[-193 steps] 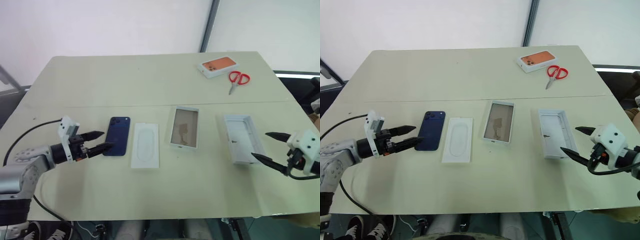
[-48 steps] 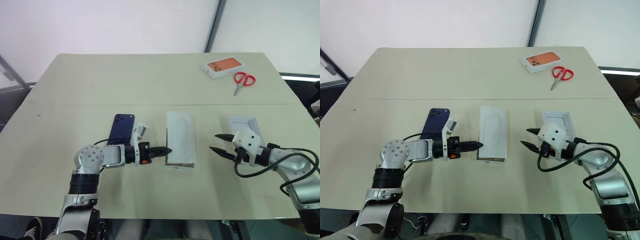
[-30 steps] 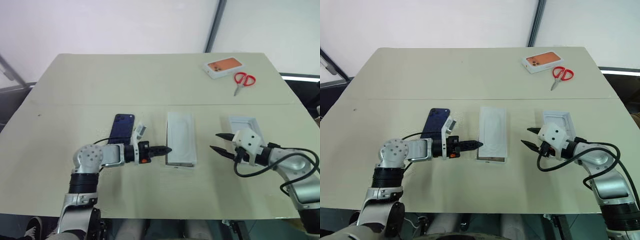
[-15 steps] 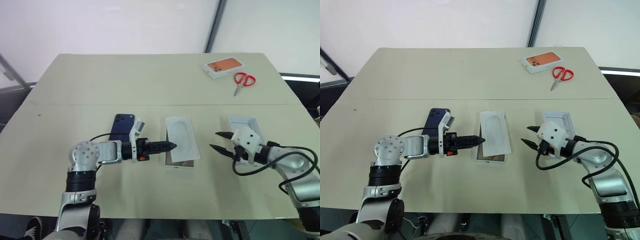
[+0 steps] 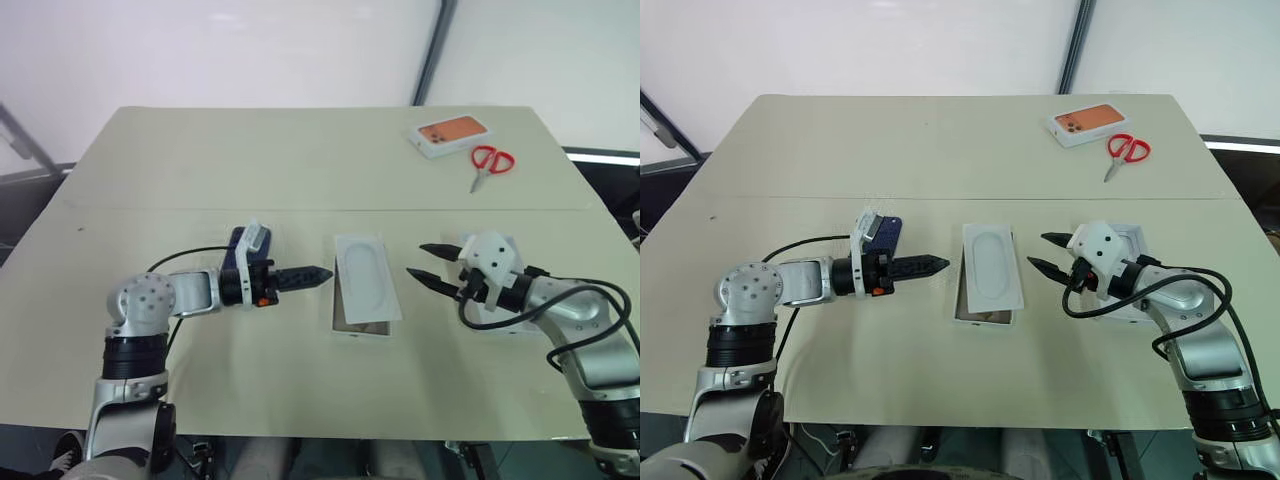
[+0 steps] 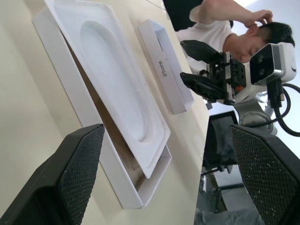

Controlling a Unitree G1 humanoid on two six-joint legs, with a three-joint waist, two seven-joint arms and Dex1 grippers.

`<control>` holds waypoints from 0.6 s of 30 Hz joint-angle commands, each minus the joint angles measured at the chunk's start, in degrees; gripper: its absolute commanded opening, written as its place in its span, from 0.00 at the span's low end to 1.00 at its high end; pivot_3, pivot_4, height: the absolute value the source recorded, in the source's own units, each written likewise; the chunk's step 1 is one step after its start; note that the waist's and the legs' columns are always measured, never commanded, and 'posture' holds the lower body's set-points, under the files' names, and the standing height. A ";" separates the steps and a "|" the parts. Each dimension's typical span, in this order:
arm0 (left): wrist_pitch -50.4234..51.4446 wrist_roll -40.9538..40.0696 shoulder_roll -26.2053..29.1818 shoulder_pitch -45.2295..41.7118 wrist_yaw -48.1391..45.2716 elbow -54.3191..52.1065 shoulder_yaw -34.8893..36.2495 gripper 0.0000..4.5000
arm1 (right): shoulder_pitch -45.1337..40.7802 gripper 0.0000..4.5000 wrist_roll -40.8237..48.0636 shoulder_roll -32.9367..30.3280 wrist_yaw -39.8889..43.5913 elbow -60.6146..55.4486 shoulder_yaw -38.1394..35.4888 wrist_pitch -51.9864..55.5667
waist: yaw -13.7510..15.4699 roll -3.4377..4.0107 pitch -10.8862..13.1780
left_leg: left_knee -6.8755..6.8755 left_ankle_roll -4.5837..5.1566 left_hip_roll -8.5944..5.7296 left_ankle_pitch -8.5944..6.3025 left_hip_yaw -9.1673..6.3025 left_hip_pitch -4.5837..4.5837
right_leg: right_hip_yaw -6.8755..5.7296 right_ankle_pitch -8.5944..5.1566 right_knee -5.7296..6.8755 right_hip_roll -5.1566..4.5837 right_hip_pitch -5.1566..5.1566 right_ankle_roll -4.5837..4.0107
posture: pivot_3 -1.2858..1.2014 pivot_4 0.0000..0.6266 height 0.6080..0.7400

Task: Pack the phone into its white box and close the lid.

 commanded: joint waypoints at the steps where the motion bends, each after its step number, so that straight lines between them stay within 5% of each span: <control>1: -1.03 -0.21 0.44 -0.35 -1.23 -1.68 0.12 0.99 | -0.72 0.54 0.80 -0.18 -0.33 -1.99 -1.13 -0.14 | -0.03 0.00 0.00 | 0.00 0.00 0.00 0.00 0.00 0.00 | 0.00 0.00 0.00 0.00 -0.01 0.00 | 0.52 0.24 1.00; 4: -23.10 12.73 5.56 3.21 -10.31 -3.68 -1.46 1.00 | -3.36 0.35 -4.14 3.83 -3.95 -5.01 6.62 0.49 | -0.80 -0.01 0.00 | -0.05 0.00 0.04 0.00 0.02 0.01 | 0.02 0.00 0.00 0.03 -0.05 0.00 | 0.52 0.24 1.00; 7: -32.97 18.06 8.36 4.83 -15.51 -2.50 -2.41 1.00 | -5.32 0.02 -6.72 5.85 -5.37 -4.63 9.78 0.81 | -1.58 0.00 0.01 | -0.28 -0.31 0.24 0.18 0.13 0.06 | 0.15 0.05 0.01 0.16 -0.21 -0.12 | 0.52 0.24 1.00; 18: -44.52 24.33 7.49 6.96 -21.52 -1.38 -5.25 1.00 | -6.70 0.01 -14.35 4.60 -5.41 -2.20 15.72 -1.10 | -0.15 0.06 0.06 | -0.02 -0.01 0.04 0.01 -0.01 -0.14 | 0.03 0.08 -0.09 0.03 -0.15 -0.05 | 0.52 0.24 1.00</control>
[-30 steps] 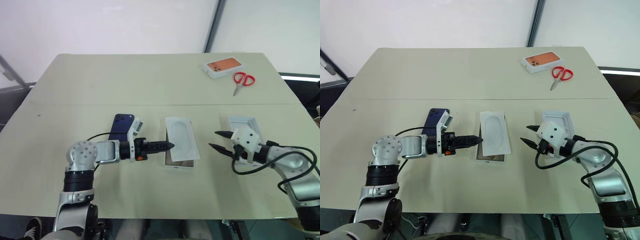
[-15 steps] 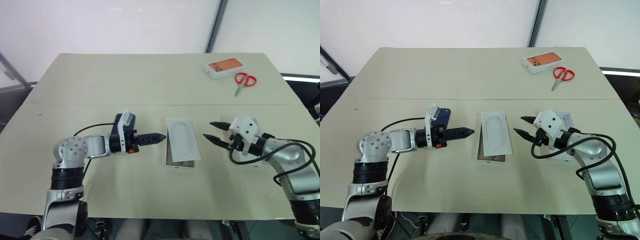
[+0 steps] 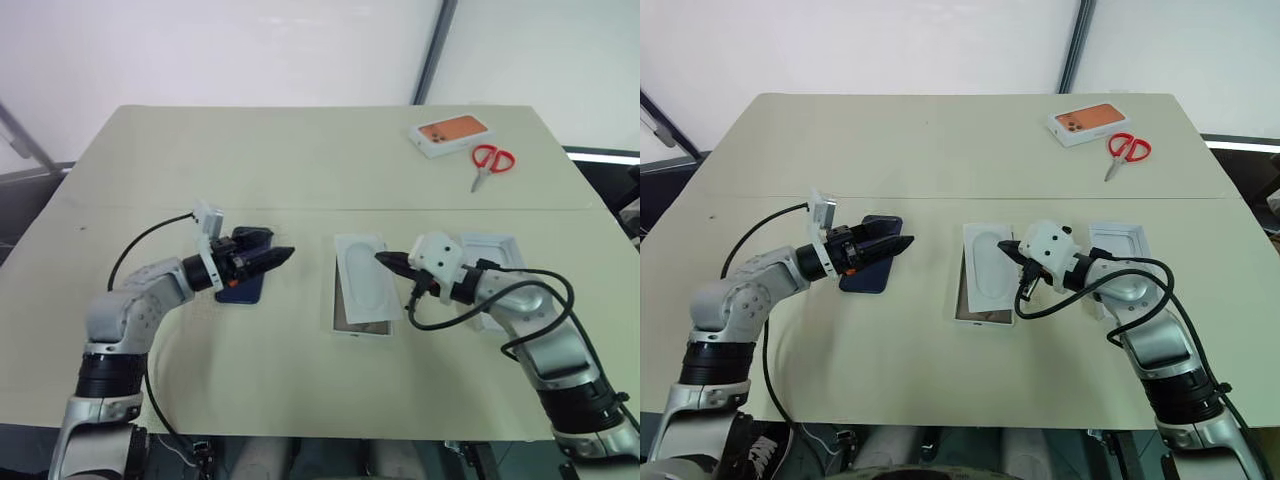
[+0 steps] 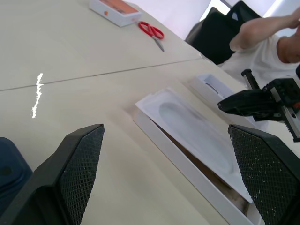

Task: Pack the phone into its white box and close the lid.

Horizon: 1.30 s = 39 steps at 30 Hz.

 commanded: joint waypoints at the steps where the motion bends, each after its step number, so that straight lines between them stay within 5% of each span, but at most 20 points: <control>1: -4.23 1.79 0.24 0.68 -2.31 -0.88 -0.43 1.00 | 0.23 0.01 -5.10 -0.76 -0.07 -0.68 4.35 -2.03 | -0.24 0.00 0.00 | -0.03 -0.01 0.00 0.00 0.00 0.00 | 0.00 0.00 0.00 0.01 -0.03 0.01 | 0.52 0.24 1.00; 26: -6.50 3.19 -1.67 1.91 -1.83 -1.32 -0.66 1.00 | -0.52 0.01 -8.06 -1.64 5.90 -10.12 11.47 7.18 | -0.30 0.01 0.00 | -0.02 -0.02 0.00 0.01 -0.13 0.00 | -0.09 0.01 0.02 0.04 0.02 0.03 | 0.52 0.24 1.00; 39: -7.80 5.07 -1.90 1.75 -0.80 -0.81 -1.32 1.00 | -6.08 0.01 -7.73 5.80 2.93 -7.43 13.10 12.78 | -1.26 0.01 0.00 | -0.04 -0.06 -0.01 0.04 -0.24 0.00 | -0.12 0.02 0.07 0.11 0.00 0.04 | 0.52 0.24 1.00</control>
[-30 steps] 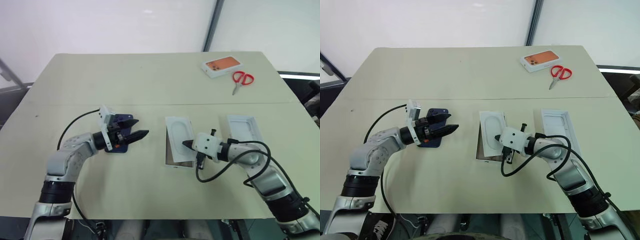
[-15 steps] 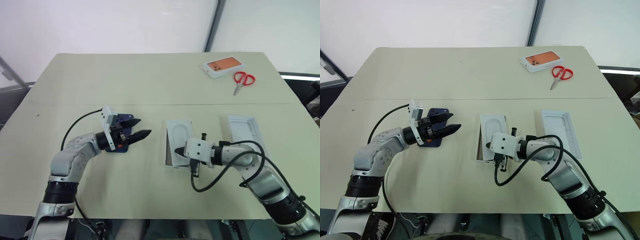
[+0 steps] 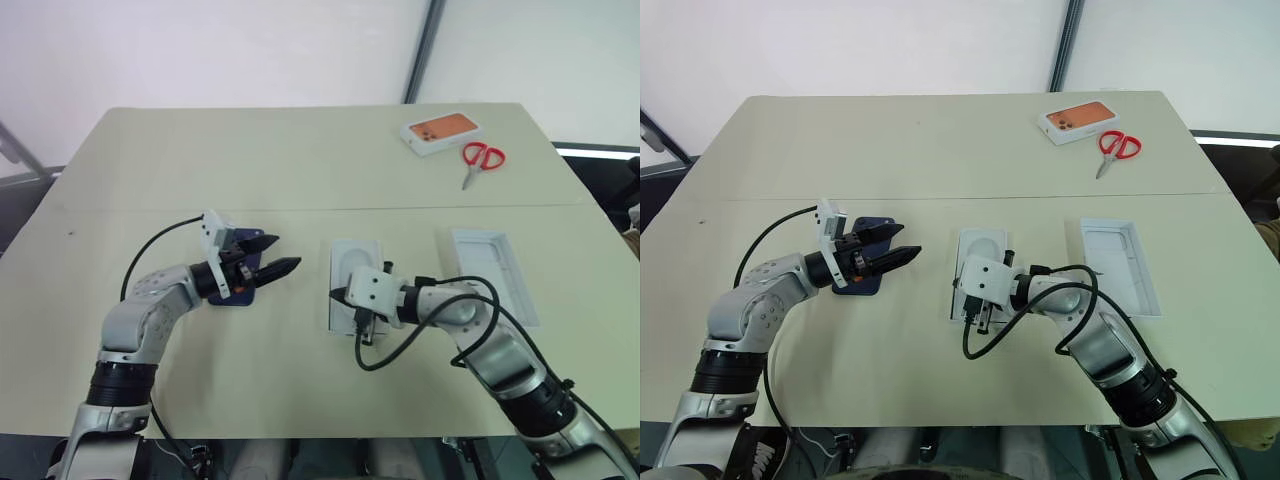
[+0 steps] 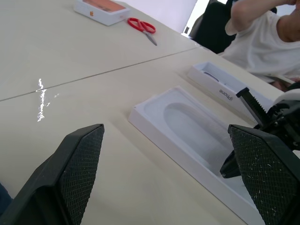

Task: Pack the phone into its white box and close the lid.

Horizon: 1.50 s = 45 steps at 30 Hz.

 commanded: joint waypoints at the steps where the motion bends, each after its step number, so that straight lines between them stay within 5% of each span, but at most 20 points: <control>1: -1.12 0.14 -0.11 -0.63 -0.12 -0.44 0.56 1.00 | -1.64 0.01 1.31 0.62 -0.26 -1.39 -1.85 1.22 | -0.01 0.00 0.00 | 0.00 0.00 0.00 0.00 0.00 0.00 | 0.00 0.00 0.00 0.00 0.00 0.00 | 0.52 0.24 1.00; 12: -1.39 0.54 -1.11 -0.36 0.47 -1.00 0.05 1.00 | -7.12 0.01 -6.52 -1.44 -8.53 11.37 -4.78 -10.13 | -0.12 0.00 0.00 | -0.04 -0.06 0.02 0.04 0.00 0.00 | 0.00 0.00 0.03 0.05 -0.04 0.00 | 0.52 0.24 1.00; 30: -1.59 1.54 -0.88 -0.11 0.88 -1.45 0.09 1.00 | -3.03 0.01 -9.64 -0.70 -2.60 10.38 1.04 -11.02 | -0.12 0.00 0.00 | 0.00 -0.07 0.03 0.05 -0.01 0.00 | 0.02 0.00 0.06 0.08 -0.03 0.00 | 0.52 0.24 1.00; 45: -2.66 2.69 -1.09 -0.40 0.40 -0.67 -0.43 1.00 | -3.45 0.01 -7.86 -3.30 -1.75 10.36 -4.04 -12.66 | -0.08 0.00 0.00 | 0.00 -0.09 0.02 0.06 -0.01 0.01 | 0.02 0.00 0.09 0.08 -0.03 0.00 | 0.52 0.24 1.00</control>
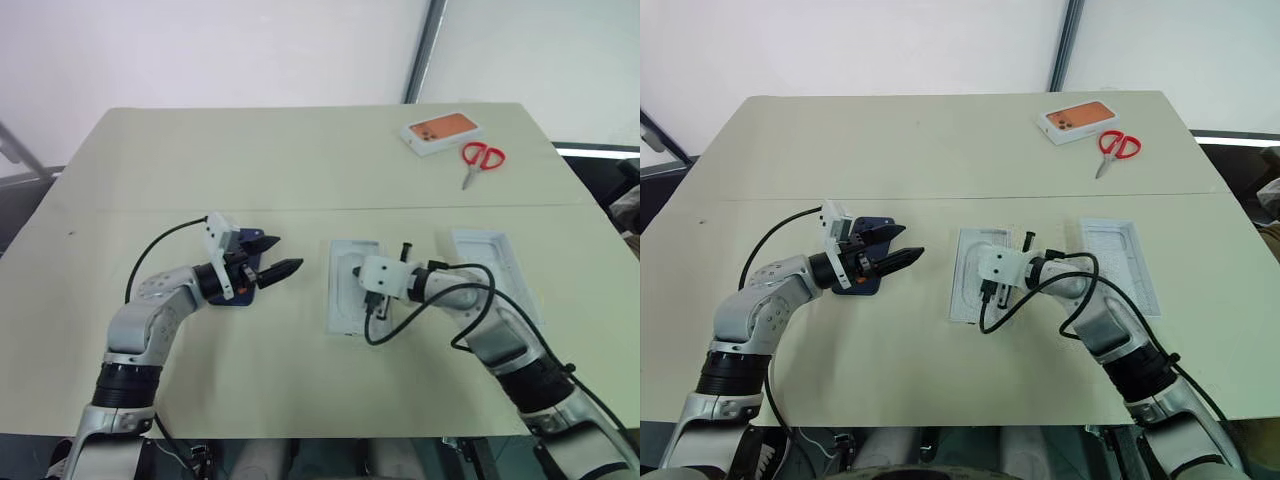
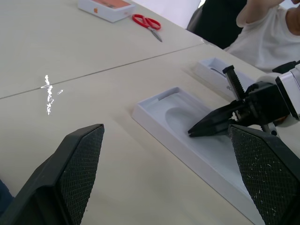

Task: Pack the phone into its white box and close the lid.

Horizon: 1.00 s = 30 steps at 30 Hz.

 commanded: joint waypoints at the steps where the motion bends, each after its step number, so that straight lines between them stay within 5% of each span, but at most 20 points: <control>1: -1.47 0.25 0.14 -0.85 -0.59 -0.36 0.17 1.00 | 0.09 0.01 1.19 -1.50 2.14 -2.88 -1.18 -1.04 | -0.03 0.00 0.00 | -0.01 0.00 0.00 0.00 0.00 0.00 | 0.00 0.00 0.01 0.00 -0.01 0.00 | 0.52 0.24 1.00; 12: -2.06 1.38 0.51 -1.23 -1.71 0.47 -0.40 1.00 | 2.45 0.01 -1.48 -0.64 1.96 -1.82 1.18 -3.52 | 0.01 -0.01 0.00 | 0.02 0.00 0.00 0.00 0.00 0.01 | 0.00 0.00 0.02 0.00 0.03 0.00 | 0.52 0.24 1.00; 22: 6.49 -1.50 7.72 -4.39 -2.77 7.14 4.39 1.00 | -2.20 0.01 8.29 1.89 1.85 -4.61 -8.88 0.53 | -0.15 0.00 0.00 | 0.00 -0.01 0.01 0.00 -0.01 0.01 | 0.01 0.00 0.08 0.03 -0.04 0.00 | 0.52 0.24 1.00; 30: 16.77 -2.56 15.09 -9.49 -4.62 18.62 7.13 1.00 | -11.41 0.01 6.33 13.76 -1.75 3.84 -1.29 1.95 | -0.60 0.00 0.00 | -0.05 -0.09 0.04 0.06 -0.01 0.00 | 0.05 -0.02 0.29 0.06 -0.21 -0.01 | 0.52 0.24 1.00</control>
